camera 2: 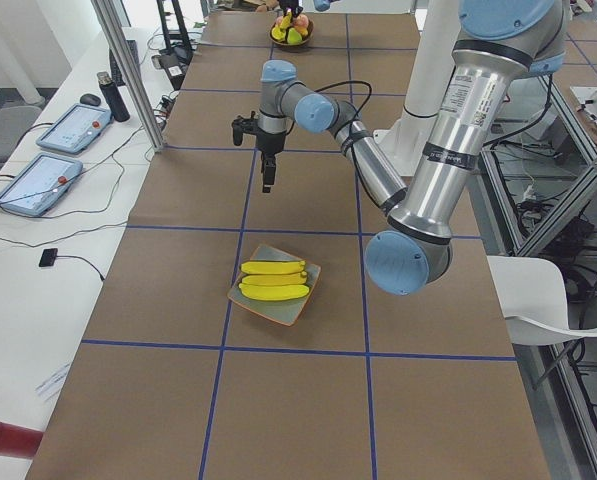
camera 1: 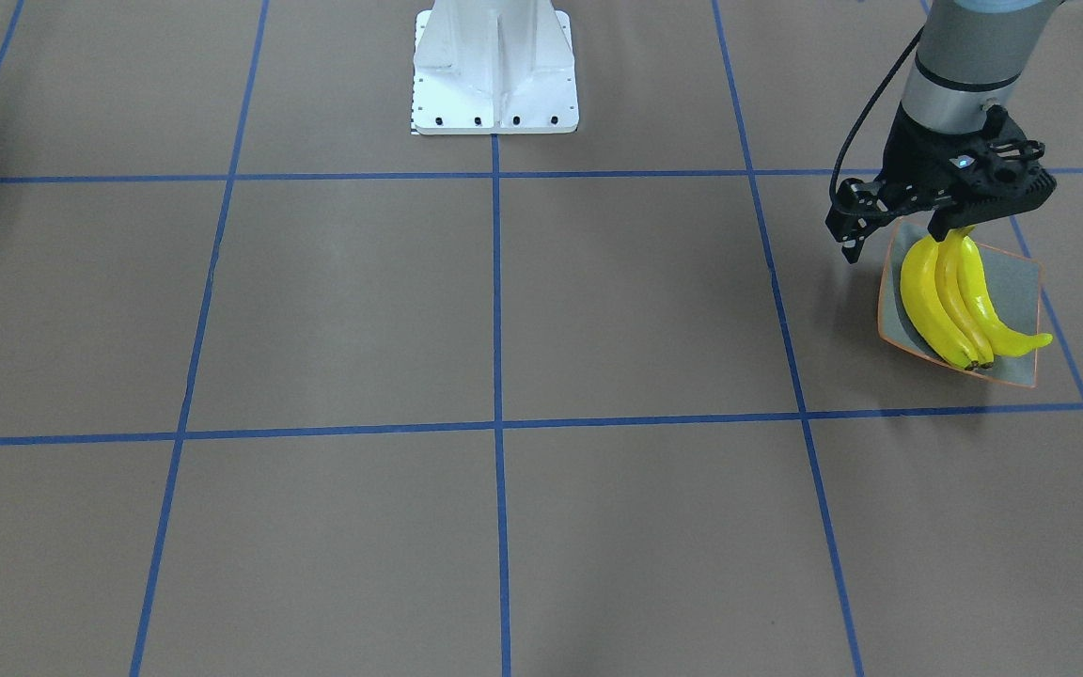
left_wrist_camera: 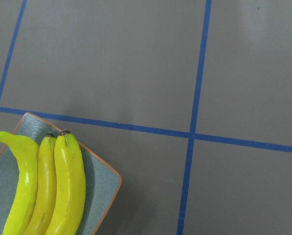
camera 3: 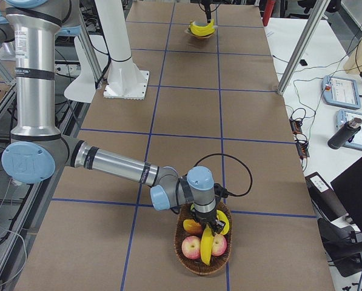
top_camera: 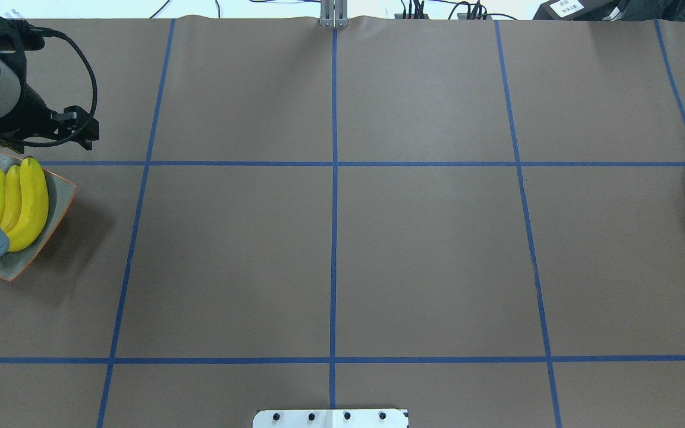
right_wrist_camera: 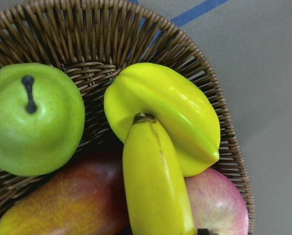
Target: Transfer all bananas from basket to plate
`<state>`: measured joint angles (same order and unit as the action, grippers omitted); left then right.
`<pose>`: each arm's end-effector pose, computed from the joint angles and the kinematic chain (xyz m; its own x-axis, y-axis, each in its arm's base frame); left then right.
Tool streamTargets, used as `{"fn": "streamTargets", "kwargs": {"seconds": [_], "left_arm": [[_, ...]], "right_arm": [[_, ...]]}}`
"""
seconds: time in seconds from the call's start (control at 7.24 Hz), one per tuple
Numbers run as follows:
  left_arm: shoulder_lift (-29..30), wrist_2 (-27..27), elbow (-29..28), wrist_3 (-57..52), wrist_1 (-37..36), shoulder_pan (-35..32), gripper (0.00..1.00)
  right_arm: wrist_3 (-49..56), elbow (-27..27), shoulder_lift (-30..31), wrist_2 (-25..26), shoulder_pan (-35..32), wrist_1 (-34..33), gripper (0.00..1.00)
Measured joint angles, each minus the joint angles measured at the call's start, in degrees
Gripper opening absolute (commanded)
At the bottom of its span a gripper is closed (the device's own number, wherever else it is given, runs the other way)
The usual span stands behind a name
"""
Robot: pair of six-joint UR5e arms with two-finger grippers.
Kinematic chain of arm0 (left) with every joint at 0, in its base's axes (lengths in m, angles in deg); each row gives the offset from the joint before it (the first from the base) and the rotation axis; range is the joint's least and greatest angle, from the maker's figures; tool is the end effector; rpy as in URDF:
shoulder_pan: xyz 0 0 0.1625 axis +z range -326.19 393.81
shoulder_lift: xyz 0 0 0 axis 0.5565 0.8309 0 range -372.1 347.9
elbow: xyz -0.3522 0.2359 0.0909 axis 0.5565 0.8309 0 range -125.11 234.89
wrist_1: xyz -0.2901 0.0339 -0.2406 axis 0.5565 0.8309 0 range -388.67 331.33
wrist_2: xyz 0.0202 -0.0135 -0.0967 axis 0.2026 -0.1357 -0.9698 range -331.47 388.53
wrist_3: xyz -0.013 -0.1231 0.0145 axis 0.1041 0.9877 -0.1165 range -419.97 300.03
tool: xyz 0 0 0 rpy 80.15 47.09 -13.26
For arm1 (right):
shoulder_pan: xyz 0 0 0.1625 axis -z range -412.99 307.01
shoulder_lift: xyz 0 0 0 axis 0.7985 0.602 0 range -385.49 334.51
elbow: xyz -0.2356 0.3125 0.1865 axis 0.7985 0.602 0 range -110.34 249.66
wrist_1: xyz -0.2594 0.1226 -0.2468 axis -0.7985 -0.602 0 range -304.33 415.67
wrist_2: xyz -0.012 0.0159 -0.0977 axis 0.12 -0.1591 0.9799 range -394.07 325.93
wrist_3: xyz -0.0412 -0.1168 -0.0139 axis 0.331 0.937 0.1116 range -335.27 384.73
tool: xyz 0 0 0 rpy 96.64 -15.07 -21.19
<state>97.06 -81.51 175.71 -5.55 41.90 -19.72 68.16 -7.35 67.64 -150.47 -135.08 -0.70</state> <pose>0.2335 -0.4684 0.3509 0.7956 -0.1568 -0.5852 0.2324 0.9710 0.0558 0.0160 -0.4519 0.7702 0.5408 -0.8351 0.1011 0.6925 0.5102 0.5101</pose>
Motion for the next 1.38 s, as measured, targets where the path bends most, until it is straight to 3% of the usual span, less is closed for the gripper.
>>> {"fn": "streamTargets", "kwargs": {"seconds": [0.55,1.11,1.38], "left_arm": [[-0.1,-0.1,0.1,0.1,0.0,0.0,0.99],[0.0,-0.2,0.1,0.1,0.2,0.1,0.99],[0.6,-1.1,0.0,0.2,0.4,0.2,1.00]], "right_arm": [[0.9,-3.3,-1.7,-2.8,-4.6,-4.0,0.00],[-1.7,-15.3,-9.5,-5.3,-7.5,-28.5,0.00],[-13.4,-16.6,-14.5,-9.8,-6.9,-31.9,0.00]]}}
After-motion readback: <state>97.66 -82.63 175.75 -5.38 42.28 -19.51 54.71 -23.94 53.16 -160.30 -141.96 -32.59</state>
